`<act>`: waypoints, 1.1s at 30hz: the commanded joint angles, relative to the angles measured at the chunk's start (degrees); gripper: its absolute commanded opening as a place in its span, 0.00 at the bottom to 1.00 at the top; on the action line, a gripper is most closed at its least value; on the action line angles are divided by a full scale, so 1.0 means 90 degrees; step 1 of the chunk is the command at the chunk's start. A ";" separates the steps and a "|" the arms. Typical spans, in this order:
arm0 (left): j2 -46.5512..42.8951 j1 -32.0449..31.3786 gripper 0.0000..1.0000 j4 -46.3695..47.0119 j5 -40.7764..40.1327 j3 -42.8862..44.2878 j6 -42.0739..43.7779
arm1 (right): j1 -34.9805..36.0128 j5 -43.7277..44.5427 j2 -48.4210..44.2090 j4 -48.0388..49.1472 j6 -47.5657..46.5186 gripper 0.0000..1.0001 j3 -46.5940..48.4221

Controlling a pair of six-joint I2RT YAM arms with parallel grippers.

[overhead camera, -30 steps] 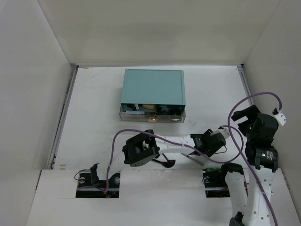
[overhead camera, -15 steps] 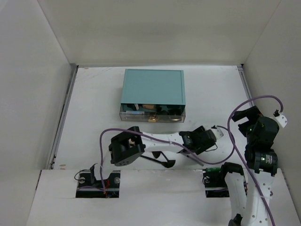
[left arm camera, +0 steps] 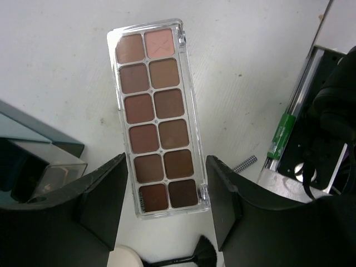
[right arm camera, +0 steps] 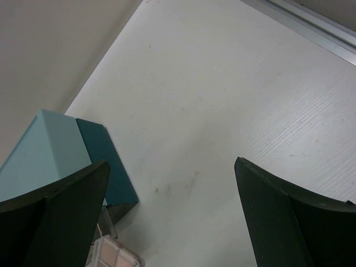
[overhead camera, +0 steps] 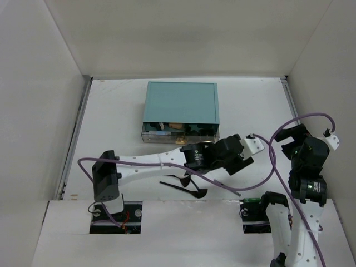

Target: Organize the makeup

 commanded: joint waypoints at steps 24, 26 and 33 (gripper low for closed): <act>-0.0772 0.4462 0.13 -0.0977 0.7353 0.0229 0.0343 | 0.0050 -0.0250 0.0171 0.0685 0.0161 1.00 -0.0084; -0.0606 0.4618 0.16 -0.1065 0.7696 0.0337 0.0353 | 0.0050 -0.0250 0.0180 0.0685 0.0141 1.00 -0.0094; -0.0215 0.4815 0.17 -0.1339 0.7708 0.0445 0.0558 | 0.0050 -0.0230 0.0288 0.0714 0.0102 1.00 -0.0113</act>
